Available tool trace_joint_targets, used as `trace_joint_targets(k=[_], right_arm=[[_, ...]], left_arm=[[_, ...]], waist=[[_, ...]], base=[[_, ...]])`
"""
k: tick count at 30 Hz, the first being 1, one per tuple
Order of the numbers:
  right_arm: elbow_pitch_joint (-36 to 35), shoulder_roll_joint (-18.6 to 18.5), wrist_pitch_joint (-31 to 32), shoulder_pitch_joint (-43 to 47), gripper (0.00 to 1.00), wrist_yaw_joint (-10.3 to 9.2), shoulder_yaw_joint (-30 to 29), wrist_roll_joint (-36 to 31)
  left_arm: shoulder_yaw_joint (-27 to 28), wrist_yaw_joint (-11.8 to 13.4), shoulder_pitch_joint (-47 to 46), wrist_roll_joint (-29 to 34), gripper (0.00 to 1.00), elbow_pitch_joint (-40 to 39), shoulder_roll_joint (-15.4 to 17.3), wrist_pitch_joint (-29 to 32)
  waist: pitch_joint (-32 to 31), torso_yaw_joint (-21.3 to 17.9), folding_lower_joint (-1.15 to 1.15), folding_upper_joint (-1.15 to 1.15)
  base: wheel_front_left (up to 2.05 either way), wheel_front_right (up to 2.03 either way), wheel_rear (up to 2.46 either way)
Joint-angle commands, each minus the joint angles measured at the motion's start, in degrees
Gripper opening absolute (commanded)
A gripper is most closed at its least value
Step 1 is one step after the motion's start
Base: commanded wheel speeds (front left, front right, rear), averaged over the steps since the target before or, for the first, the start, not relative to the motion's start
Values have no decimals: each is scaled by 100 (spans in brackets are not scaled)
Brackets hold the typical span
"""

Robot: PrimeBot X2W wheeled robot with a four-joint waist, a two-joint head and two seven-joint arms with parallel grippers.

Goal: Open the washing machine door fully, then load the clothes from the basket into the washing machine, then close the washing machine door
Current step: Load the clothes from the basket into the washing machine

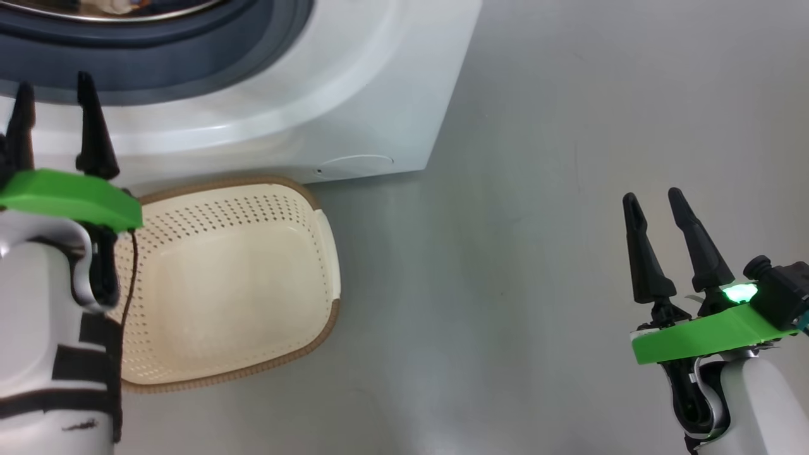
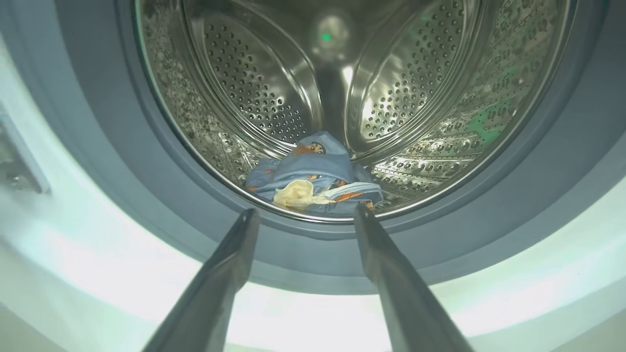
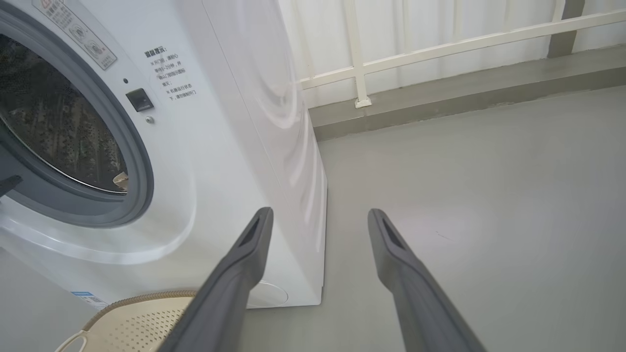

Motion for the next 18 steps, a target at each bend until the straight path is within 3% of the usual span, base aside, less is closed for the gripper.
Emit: trace_joint_targets(k=[1, 18], right_arm=[[-110, -83, -27, 175, 100, 9, 75, -39], [25, -269, -27, 604, 100, 9, 43, -3]], left_arm=[[152, -14, 186, -40, 100, -237, 186, -30], [344, -14, 1987, 83, 100, -1198, -94, -30]], waist=[[-157, 123, 0, 0], [-878, 286, 0, 0]], base=[[0, 0, 0], [0, 0, 0]])
